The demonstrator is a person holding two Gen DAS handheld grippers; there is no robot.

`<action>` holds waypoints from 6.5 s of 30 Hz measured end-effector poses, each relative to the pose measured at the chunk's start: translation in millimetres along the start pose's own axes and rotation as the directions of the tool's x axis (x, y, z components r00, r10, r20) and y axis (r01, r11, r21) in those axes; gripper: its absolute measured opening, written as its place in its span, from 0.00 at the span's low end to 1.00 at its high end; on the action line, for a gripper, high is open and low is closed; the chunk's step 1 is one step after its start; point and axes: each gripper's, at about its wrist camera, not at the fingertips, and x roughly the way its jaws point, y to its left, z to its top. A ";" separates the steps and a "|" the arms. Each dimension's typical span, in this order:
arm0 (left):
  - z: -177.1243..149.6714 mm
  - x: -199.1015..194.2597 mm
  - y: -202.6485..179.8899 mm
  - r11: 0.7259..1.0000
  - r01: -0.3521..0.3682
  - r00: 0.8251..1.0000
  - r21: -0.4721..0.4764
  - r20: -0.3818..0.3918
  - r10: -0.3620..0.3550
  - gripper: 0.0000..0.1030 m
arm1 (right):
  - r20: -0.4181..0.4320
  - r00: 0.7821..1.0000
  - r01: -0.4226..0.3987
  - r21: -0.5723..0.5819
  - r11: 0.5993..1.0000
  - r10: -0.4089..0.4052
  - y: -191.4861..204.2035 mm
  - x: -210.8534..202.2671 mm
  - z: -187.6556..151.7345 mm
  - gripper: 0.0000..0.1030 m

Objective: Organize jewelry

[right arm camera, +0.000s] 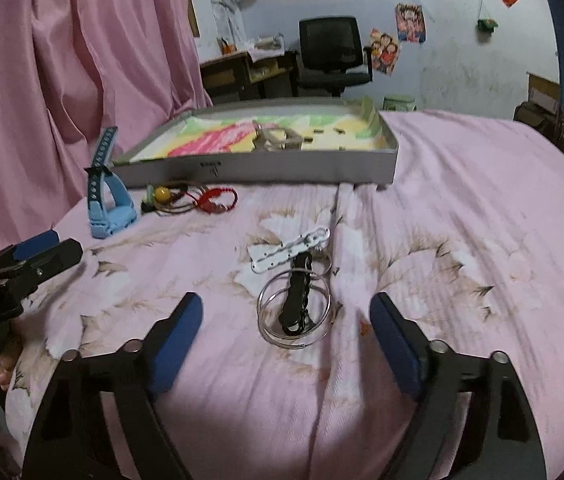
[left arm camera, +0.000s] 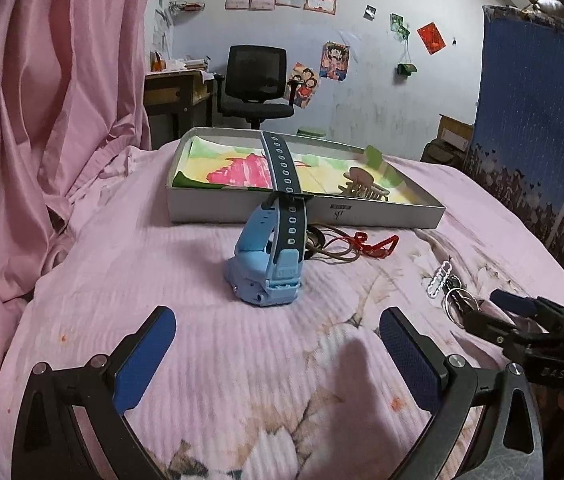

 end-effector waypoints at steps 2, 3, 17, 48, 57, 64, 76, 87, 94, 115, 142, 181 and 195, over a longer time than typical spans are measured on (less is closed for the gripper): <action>2.7 4.0 1.1 1.000 0.002 1.000 -0.003 -0.004 -0.002 0.99 | -0.036 0.999 0.006 0.006 1.000 -0.005 -0.8 9.1 1.2 0.69; 4.1 5.7 1.9 1.000 0.001 1.000 -0.004 -0.006 -0.001 0.99 | -0.052 0.999 0.010 0.008 1.000 -0.009 -1.0 13.8 1.5 0.66; 24.8 48.8 11.2 0.998 -0.049 0.992 -0.044 -0.118 0.043 0.69 | -0.099 0.995 0.013 0.019 1.000 -0.011 -0.6 29.9 7.1 0.62; 7.5 33.0 11.9 0.999 0.026 0.998 -0.043 -0.047 -0.028 0.46 | 0.010 0.999 -0.044 -0.001 0.999 0.045 9.4 -6.6 -4.2 0.39; 7.6 34.1 11.2 0.999 0.025 0.998 -0.041 -0.055 -0.027 0.46 | 0.083 0.993 -0.081 -0.007 0.997 0.081 10.1 -15.0 0.7 0.39; 8.6 33.5 11.8 0.998 0.041 0.998 -0.049 -0.044 -0.043 0.45 | 0.121 0.986 -0.118 -0.013 0.993 0.118 12.7 -13.1 10.8 0.39; 7.6 22.9 11.8 0.997 0.059 0.998 -0.049 0.009 -0.059 0.45 | 0.219 0.962 -0.150 -0.064 0.987 0.161 22.1 -21.0 20.3 0.39; 8.5 -1.7 10.7 0.998 0.055 0.991 -0.039 0.123 -0.050 0.45 | 0.256 0.951 -0.159 -0.074 0.984 0.173 21.5 -26.7 21.0 0.39; 25.3 -8.9 9.0 0.998 0.044 0.982 -0.043 0.186 -0.035 0.45 | 0.319 0.929 -0.165 -0.096 0.982 0.187 26.6 -33.8 42.9 0.39; 129.5 44.2 9.1 0.999 -0.007 0.936 -0.034 0.351 0.018 0.45 | 0.467 0.871 -0.123 -0.095 0.988 0.153 28.7 25.9 163.8 0.39; 139.7 177.7 37.6 0.993 -0.025 0.981 -0.111 -0.196 0.003 0.29 | -0.040 0.993 -0.106 0.080 0.991 0.109 10.7 183.8 161.4 0.39; 58.4 -36.3 9.2 0.992 0.046 0.936 -0.120 0.352 -0.001 1.00 | 0.521 0.854 -0.003 -0.040 0.999 0.023 22.0 -56.8 78.0 0.99; 10.8 -74.2 4.3 0.994 0.008 0.928 -0.111 0.372 0.034 1.00 | 0.493 0.870 0.027 -0.046 0.999 -0.001 23.1 -89.1 30.6 0.99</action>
